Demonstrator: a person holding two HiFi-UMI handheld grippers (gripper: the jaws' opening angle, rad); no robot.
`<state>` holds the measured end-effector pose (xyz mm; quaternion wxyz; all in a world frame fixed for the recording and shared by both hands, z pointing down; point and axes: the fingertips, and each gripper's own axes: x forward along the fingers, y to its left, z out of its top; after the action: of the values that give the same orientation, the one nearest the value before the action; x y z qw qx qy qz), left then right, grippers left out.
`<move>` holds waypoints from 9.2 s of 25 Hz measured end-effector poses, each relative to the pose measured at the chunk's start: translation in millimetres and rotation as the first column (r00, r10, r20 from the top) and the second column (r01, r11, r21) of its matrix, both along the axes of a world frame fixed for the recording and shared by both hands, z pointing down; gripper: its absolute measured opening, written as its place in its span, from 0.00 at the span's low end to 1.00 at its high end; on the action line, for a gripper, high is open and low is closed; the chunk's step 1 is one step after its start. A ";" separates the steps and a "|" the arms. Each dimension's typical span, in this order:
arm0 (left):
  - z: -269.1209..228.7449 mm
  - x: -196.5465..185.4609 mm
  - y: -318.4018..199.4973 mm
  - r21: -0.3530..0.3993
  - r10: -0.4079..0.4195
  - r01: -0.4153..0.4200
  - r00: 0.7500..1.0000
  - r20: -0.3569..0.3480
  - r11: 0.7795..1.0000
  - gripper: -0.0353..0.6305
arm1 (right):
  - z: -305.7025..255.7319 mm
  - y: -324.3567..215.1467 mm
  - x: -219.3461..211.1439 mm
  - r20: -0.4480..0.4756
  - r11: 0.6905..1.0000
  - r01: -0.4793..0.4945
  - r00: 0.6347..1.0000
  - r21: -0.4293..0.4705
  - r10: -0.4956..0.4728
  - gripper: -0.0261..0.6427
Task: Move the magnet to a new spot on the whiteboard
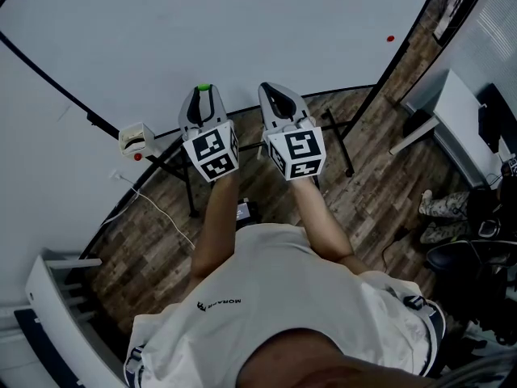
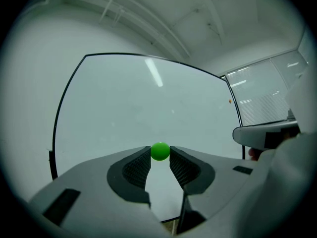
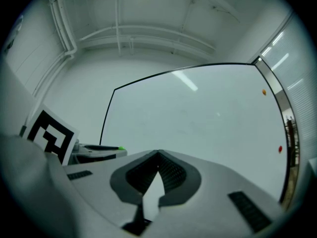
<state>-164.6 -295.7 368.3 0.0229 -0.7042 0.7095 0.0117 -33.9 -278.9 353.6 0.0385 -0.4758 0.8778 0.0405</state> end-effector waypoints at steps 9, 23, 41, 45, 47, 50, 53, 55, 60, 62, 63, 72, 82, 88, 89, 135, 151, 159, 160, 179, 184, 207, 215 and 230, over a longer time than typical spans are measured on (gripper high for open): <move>-11.7 13.1 13.9 0.030 0.033 -0.033 0.999 0.022 0.999 0.24 | 0.2 2.6 -1.6 0.007 1.000 0.002 1.000 -0.006 -0.002 0.06; -21.7 25.0 30.7 0.067 0.053 -0.056 0.997 0.049 0.996 0.24 | -1.3 3.7 -0.9 0.022 1.000 -0.005 1.000 -0.007 0.005 0.06; -28.7 33.3 44.5 0.095 0.053 -0.062 0.994 0.095 0.994 0.24 | -2.3 7.5 0.4 0.026 1.000 -0.010 1.000 -0.001 0.010 0.06; -29.3 34.3 46.2 0.099 0.051 -0.062 0.993 0.104 0.993 0.24 | -3.3 8.7 0.1 0.028 1.000 -0.011 1.000 0.000 0.011 0.06; -28.3 34.4 46.4 0.096 0.052 -0.062 0.993 0.103 0.993 0.24 | -3.4 9.0 -0.1 0.027 1.000 -0.011 1.000 0.001 0.011 0.06; -27.7 34.4 46.1 0.098 0.049 -0.059 0.994 0.099 0.993 0.24 | -2.8 8.2 0.4 0.027 1.000 -0.010 1.000 0.002 0.010 0.06; -27.5 33.1 45.4 0.100 0.047 -0.057 0.994 0.097 0.993 0.24 | -1.9 7.5 -0.9 0.026 1.000 -0.008 1.000 0.002 0.008 0.06; -27.0 32.6 45.8 0.098 0.046 -0.056 0.994 0.096 0.994 0.24 | -2.1 7.9 -1.4 0.026 1.000 -0.008 1.000 0.001 0.008 0.06; -27.6 32.4 48.7 0.098 0.044 -0.053 0.995 0.094 0.994 0.24 | -2.3 10.0 0.0 0.026 1.000 -0.007 1.000 0.000 0.007 0.06; -28.0 32.8 50.1 0.099 0.045 -0.054 0.994 0.097 0.994 0.24 | -3.0 11.5 -0.5 0.026 1.000 -0.005 1.000 0.001 0.005 0.06; -28.2 33.0 50.5 0.099 0.045 -0.054 0.994 0.097 0.994 0.24 | -3.8 11.9 -0.5 0.026 1.000 -0.004 1.000 0.002 0.004 0.06; -29.2 32.1 53.1 0.104 0.042 -0.051 0.995 0.087 0.993 0.24 | -5.4 14.3 -2.4 0.028 1.000 0.002 1.000 0.004 -0.002 0.06; -27.1 30.8 51.5 0.102 0.040 -0.049 0.996 0.084 0.994 0.24 | -4.6 13.5 -3.3 0.026 1.000 0.002 1.000 0.003 -0.002 0.06; -22.8 27.4 46.4 0.094 0.037 -0.045 0.996 0.085 0.995 0.24 | -2.5 9.8 -7.5 0.025 1.000 0.004 1.000 0.001 -0.004 0.06; -22.2 27.1 45.6 0.092 0.037 -0.045 0.996 0.086 0.995 0.24 | -2.4 9.5 -8.1 0.025 1.000 0.005 1.000 0.001 -0.005 0.06; 26.9 -22.8 -20.7 -0.020 -0.005 0.005 1.000 -0.002 1.000 0.24 | 5.2 -17.1 -22.0 -0.005 1.000 -0.011 1.000 0.005 0.011 0.06; 45.4 -35.2 -48.1 -0.067 -0.033 0.033 0.999 -0.008 0.997 0.24 | 4.2 -20.3 -17.8 -0.012 1.000 -0.020 1.000 0.007 0.020 0.06; 53.5 -40.0 -61.7 -0.086 -0.049 0.048 0.999 -0.004 0.995 0.24 | 3.4 -20.6 -16.6 -0.018 1.000 -0.022 1.000 0.009 0.023 0.06; 54.7 -41.1 -63.1 -0.089 -0.049 0.049 0.999 -0.005 0.995 0.24 | 3.0 -20.5 -16.8 -0.019 1.000 -0.023 1.000 0.010 0.023 0.06; 76.4 -54.0 -102.9 -0.145 -0.061 0.066 0.997 0.037 0.987 0.24 | 2.5 -26.1 -14.2 -0.022 1.000 -0.027 0.999 0.009 0.028 0.06; 79.4 -58.0 -110.4 -0.160 -0.063 0.068 0.997 0.036 0.985 0.24 | 2.6 -25.9 -11.6 -0.024 0.999 -0.034 0.999 0.010 0.035 0.06; 88.6 -66.9 -139.3 -0.214 -0.050 0.061 0.997 0.057 0.975 0.24 | 3.3 -29.4 -7.1 -0.041 0.999 -0.051 0.998 0.020 0.051 0.06; 92.6 -73.4 -142.0 -0.231 -0.060 0.072 0.996 0.060 0.970 0.24 | 1.9 -28.5 -2.4 -0.059 0.998 -0.059 0.996 0.033 0.061 0.06; 94.6 -77.2 -146.1 -0.254 -0.068 0.079 0.996 0.051 0.964 0.24 | 3.0 -23.5 2.9 -0.053 0.997 -0.071 0.996 0.027 0.073 0.06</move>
<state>-241.8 -441.7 462.9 -0.0527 -0.6745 0.7302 -0.0955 -30.9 -302.4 356.6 0.0191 -0.5053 0.8602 0.0659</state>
